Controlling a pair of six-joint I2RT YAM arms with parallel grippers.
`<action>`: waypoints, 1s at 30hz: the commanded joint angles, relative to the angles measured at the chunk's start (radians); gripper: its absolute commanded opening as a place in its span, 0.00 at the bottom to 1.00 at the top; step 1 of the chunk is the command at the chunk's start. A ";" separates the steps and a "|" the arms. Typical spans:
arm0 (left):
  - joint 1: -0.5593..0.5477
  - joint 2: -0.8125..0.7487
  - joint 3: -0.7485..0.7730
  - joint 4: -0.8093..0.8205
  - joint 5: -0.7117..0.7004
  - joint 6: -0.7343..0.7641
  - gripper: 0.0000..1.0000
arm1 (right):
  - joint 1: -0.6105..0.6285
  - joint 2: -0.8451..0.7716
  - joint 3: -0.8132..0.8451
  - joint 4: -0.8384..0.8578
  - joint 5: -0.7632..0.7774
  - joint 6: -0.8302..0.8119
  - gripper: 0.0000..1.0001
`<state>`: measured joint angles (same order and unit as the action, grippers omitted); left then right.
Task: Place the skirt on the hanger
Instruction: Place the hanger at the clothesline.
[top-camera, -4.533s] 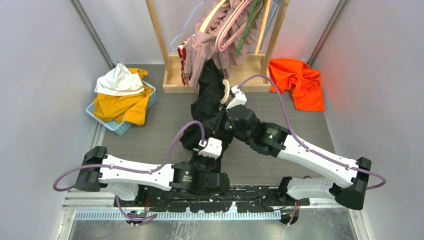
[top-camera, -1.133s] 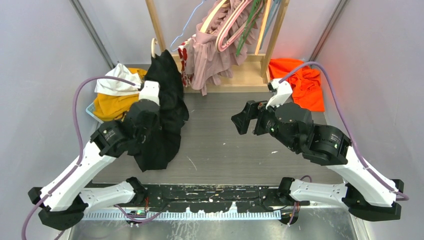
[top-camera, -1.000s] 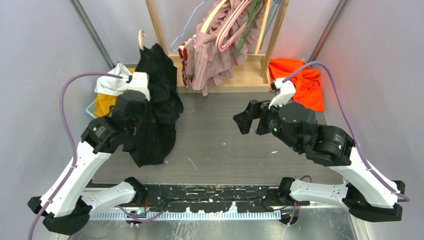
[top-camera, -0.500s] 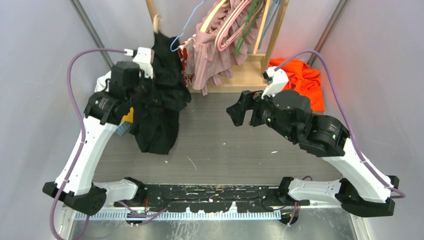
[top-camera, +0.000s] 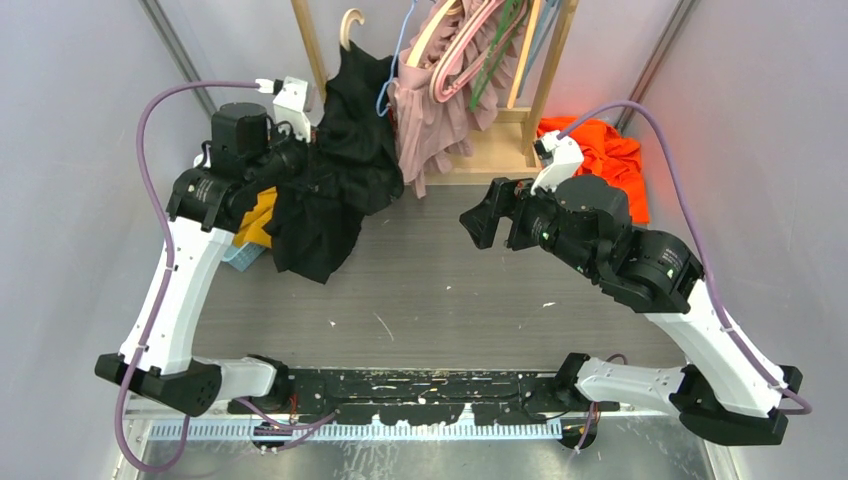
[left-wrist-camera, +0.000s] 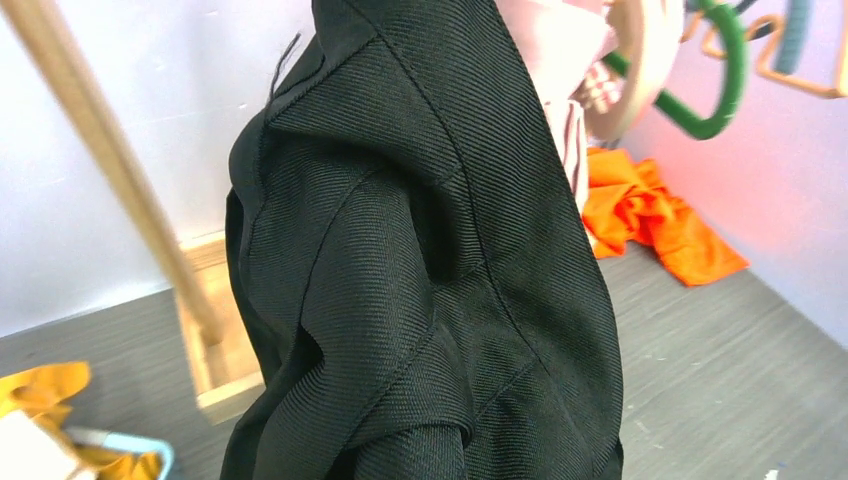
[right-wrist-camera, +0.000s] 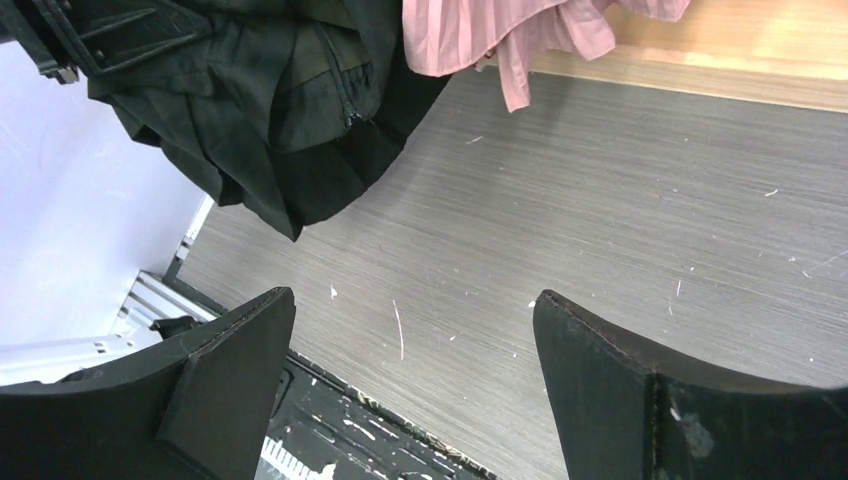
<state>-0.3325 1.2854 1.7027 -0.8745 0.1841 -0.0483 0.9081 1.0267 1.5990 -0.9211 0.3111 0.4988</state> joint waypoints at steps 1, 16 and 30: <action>-0.004 -0.068 -0.016 0.175 0.203 -0.020 0.02 | -0.025 -0.021 -0.014 0.041 -0.050 -0.002 0.93; -0.027 0.091 0.156 0.085 -0.043 0.083 0.02 | -0.077 -0.010 -0.023 0.045 -0.112 0.011 0.93; 0.026 0.149 0.272 0.006 -0.074 0.165 0.01 | -0.130 0.012 0.011 0.021 -0.155 -0.011 0.93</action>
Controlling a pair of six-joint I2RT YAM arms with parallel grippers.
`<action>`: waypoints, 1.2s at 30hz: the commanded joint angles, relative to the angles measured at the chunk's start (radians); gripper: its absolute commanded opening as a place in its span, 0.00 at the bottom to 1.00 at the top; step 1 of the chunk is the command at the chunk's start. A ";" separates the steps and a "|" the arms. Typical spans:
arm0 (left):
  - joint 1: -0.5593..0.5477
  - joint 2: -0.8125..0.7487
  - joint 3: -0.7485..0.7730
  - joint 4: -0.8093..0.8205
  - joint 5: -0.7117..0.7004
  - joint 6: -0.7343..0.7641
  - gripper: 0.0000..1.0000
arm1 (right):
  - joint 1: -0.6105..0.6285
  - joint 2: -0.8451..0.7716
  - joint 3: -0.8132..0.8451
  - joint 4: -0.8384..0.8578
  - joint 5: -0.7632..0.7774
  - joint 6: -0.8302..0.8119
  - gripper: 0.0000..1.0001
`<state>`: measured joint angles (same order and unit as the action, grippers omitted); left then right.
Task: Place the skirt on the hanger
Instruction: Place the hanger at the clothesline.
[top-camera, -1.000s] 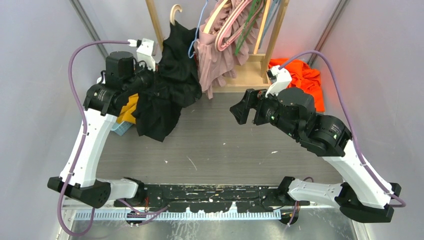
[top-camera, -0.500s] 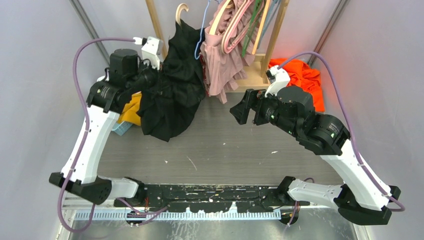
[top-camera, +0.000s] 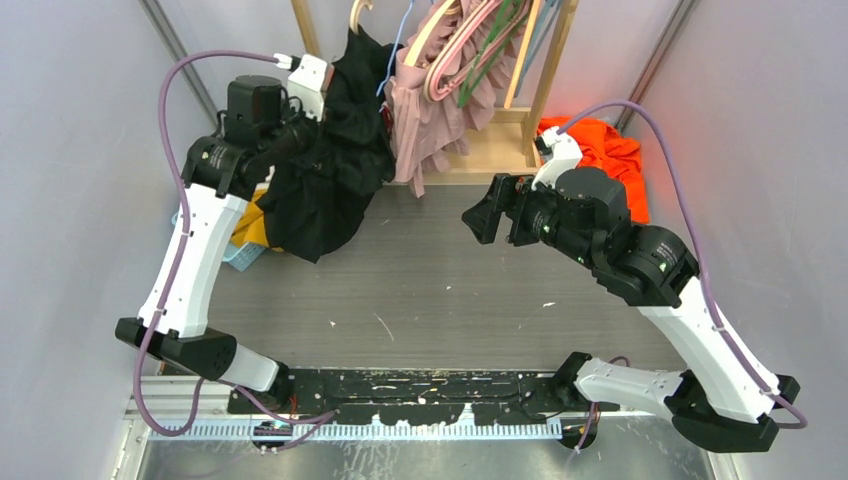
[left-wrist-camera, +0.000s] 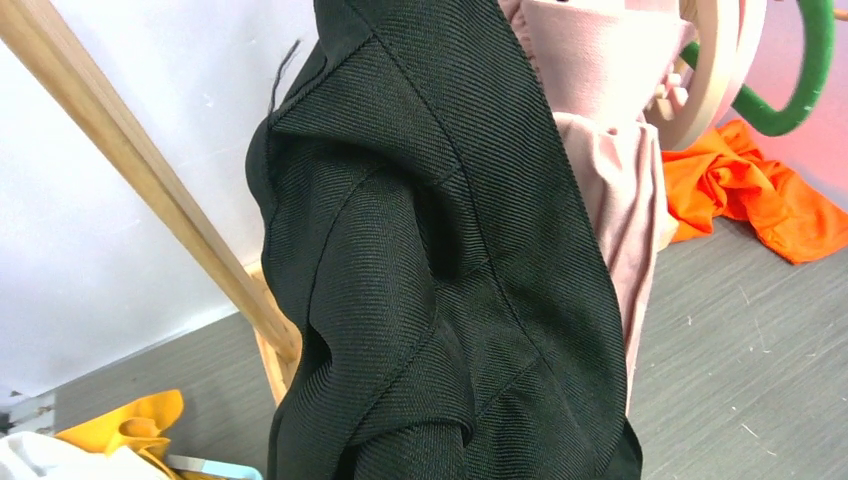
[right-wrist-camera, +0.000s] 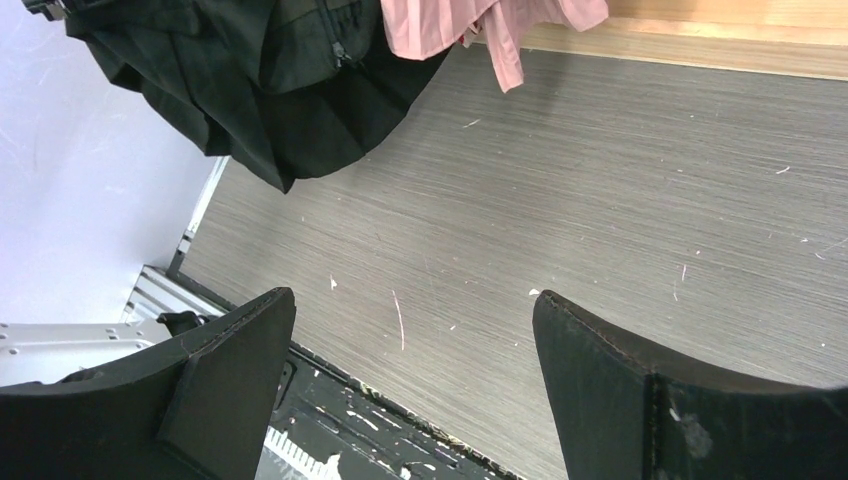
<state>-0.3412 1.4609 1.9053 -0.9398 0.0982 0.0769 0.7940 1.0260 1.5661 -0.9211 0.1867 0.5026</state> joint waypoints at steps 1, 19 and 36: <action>0.043 -0.029 0.073 0.069 0.013 0.042 0.01 | -0.019 0.017 0.051 0.018 -0.032 -0.018 0.93; 0.131 0.111 0.274 0.100 -0.010 0.084 0.02 | -0.069 0.056 0.116 -0.002 -0.083 -0.032 0.93; 0.145 0.084 0.286 0.191 -0.051 0.149 0.01 | -0.093 0.070 0.105 0.011 -0.113 -0.029 0.93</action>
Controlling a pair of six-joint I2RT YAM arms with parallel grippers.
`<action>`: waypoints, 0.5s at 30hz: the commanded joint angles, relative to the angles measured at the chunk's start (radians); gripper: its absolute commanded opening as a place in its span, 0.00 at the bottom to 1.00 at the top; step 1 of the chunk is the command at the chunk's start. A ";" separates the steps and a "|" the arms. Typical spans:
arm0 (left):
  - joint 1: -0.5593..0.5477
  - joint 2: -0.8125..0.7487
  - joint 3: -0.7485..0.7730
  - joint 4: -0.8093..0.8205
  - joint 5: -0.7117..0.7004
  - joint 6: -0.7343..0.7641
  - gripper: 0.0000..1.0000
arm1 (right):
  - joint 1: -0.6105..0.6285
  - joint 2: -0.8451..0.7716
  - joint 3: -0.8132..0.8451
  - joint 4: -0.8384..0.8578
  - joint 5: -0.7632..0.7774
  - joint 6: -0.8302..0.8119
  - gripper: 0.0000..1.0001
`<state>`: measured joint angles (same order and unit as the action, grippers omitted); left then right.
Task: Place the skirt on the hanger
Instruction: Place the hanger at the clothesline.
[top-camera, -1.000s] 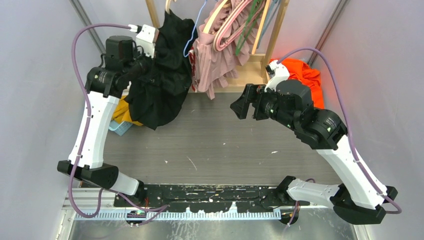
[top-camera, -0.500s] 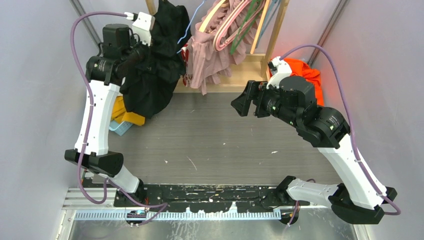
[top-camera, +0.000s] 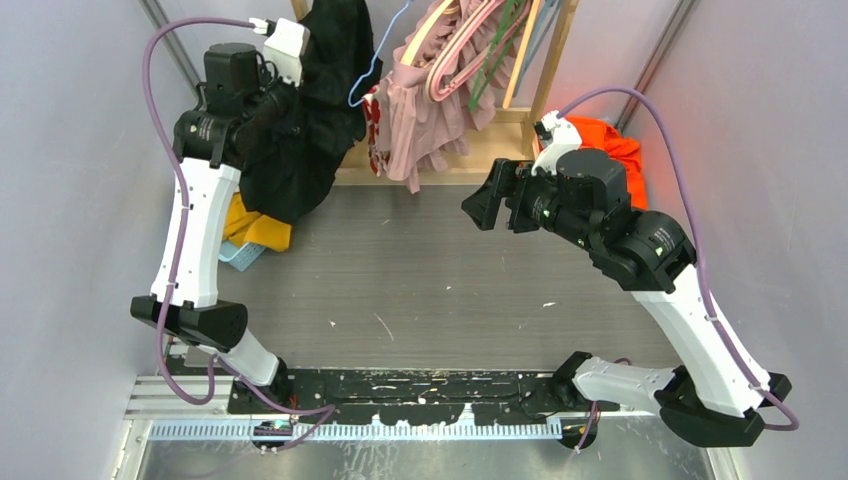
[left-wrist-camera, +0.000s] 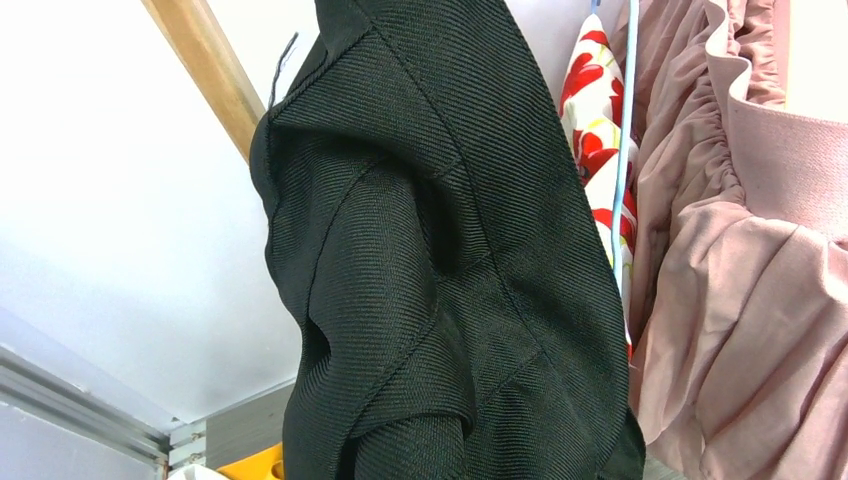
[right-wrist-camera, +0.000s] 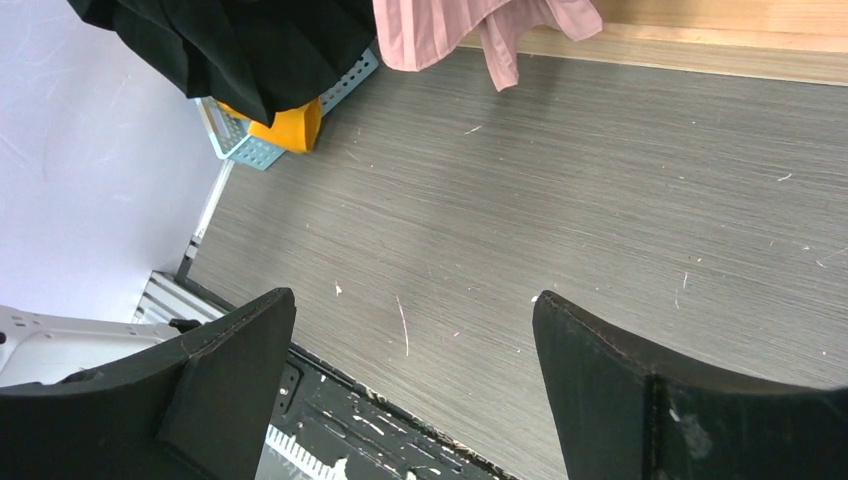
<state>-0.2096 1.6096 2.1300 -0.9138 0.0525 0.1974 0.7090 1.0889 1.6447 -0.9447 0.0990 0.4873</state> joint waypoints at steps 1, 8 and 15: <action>0.013 -0.062 0.062 0.177 0.001 0.027 0.01 | -0.008 0.011 0.028 0.034 -0.027 -0.014 0.93; 0.019 -0.005 0.097 0.285 0.079 -0.027 0.02 | -0.011 0.013 0.034 0.031 -0.034 -0.010 0.93; 0.019 0.136 0.240 0.258 0.098 -0.059 0.02 | -0.017 -0.001 0.034 0.023 -0.022 -0.016 0.93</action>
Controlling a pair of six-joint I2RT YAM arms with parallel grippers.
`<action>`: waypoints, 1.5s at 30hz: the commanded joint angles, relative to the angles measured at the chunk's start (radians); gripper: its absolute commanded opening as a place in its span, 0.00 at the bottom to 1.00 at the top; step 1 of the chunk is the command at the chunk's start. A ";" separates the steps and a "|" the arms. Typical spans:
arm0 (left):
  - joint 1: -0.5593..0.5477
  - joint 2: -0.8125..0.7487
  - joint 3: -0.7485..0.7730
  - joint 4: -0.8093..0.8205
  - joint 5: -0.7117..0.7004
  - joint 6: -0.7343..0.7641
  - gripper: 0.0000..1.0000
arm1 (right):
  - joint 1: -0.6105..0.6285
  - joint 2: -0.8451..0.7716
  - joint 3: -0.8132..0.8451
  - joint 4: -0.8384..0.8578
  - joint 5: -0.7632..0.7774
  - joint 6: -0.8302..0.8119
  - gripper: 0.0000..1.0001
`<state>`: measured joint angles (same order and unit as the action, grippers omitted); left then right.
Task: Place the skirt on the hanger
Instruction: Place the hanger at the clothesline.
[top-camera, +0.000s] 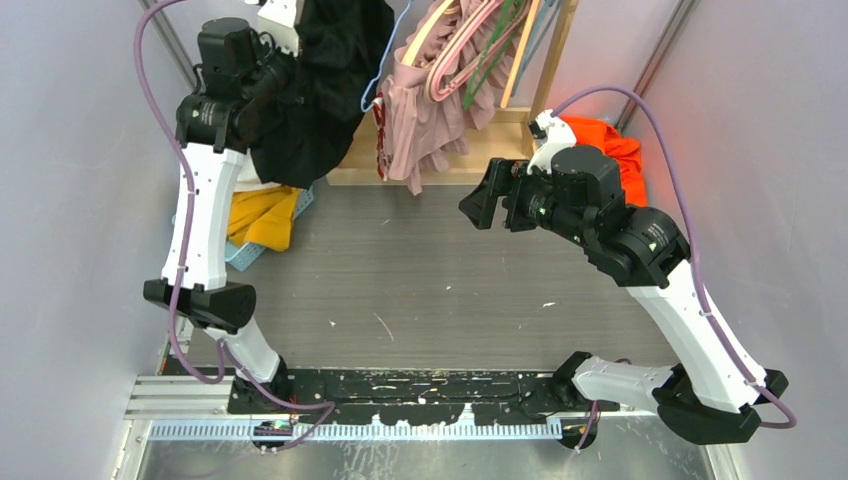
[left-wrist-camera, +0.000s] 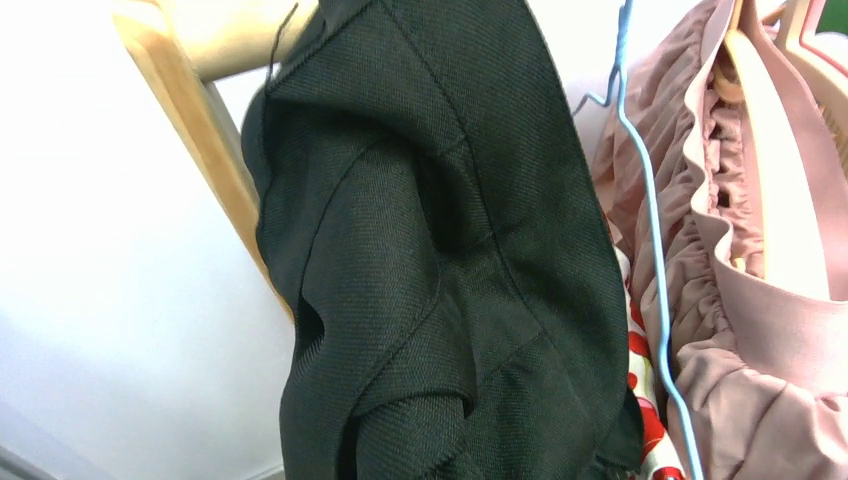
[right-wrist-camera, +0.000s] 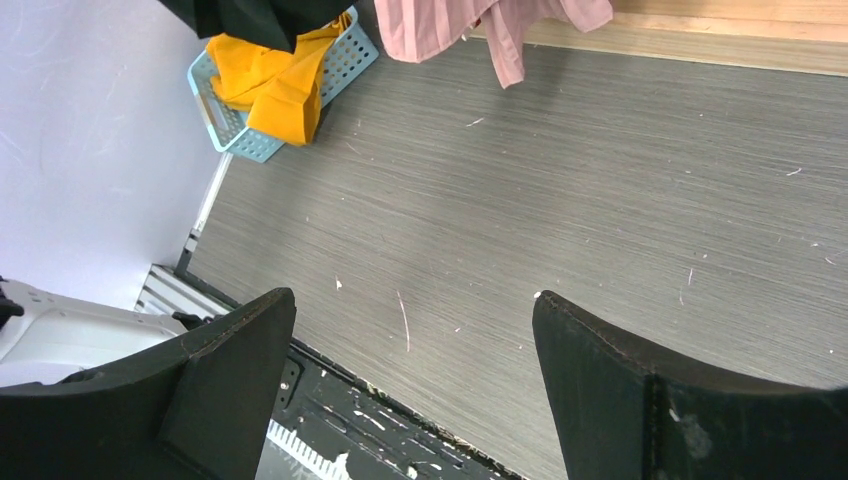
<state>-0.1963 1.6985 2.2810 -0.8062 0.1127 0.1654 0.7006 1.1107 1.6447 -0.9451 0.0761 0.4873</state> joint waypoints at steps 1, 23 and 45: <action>0.004 0.059 0.089 0.155 0.039 -0.033 0.02 | -0.010 -0.024 0.034 0.021 0.004 -0.018 0.93; -0.084 0.069 -0.198 0.229 -0.002 -0.104 0.02 | -0.033 -0.055 -0.032 0.048 -0.030 -0.009 0.93; -0.109 0.309 0.305 -0.145 -0.053 -0.270 0.04 | -0.042 -0.089 -0.040 0.030 -0.038 -0.013 0.93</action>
<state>-0.3004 1.9766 2.5359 -0.9531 0.1074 -0.0738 0.6636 1.0481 1.5986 -0.9440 0.0486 0.4847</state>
